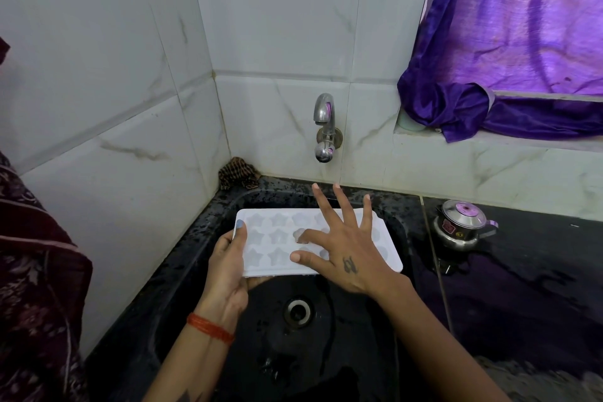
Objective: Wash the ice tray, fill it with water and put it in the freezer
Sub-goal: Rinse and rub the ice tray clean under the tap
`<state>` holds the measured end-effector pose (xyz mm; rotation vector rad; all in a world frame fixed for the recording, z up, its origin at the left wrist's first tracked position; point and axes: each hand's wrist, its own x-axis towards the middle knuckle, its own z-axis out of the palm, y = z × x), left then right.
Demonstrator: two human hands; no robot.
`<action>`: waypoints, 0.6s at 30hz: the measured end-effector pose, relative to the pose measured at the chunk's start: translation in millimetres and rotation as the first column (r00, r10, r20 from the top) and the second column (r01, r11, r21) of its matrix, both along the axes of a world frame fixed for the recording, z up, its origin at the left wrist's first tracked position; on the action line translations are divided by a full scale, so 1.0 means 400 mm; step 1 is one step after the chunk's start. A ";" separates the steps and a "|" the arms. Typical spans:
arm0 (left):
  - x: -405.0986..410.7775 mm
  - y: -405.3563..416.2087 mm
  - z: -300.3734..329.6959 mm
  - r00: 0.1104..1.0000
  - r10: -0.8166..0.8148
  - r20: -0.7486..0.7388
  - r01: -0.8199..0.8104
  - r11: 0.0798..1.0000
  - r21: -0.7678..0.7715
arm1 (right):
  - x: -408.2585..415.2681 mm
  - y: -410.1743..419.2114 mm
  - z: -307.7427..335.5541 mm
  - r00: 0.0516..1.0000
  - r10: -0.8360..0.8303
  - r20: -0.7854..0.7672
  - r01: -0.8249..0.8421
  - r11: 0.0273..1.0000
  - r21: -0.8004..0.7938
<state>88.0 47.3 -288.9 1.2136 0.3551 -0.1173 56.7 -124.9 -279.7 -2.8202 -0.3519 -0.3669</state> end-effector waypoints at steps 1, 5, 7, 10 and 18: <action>-0.001 0.000 0.000 1.000 0.000 0.000 0.000 1.000 -0.001 | -0.001 0.000 0.000 1.000 -0.003 0.001 0.003 1.000 -0.005; -0.004 -0.002 0.002 1.000 0.005 0.007 -0.005 1.000 0.001 | -0.002 -0.002 -0.003 0.999 -0.034 0.026 0.035 0.999 -0.032; -0.006 -0.004 0.005 1.000 0.006 0.009 -0.006 1.000 -0.002 | -0.003 -0.002 -0.003 0.999 -0.042 0.020 0.043 0.998 -0.042; -0.008 -0.006 0.006 1.000 0.005 0.011 -0.005 1.000 -0.009 | -0.004 -0.002 0.001 0.999 -0.043 -0.016 0.042 0.998 -0.042; -0.010 -0.005 0.000 1.000 -0.006 0.029 0.006 1.000 0.004 | -0.006 0.014 0.015 0.999 -0.014 0.048 0.014 1.000 0.010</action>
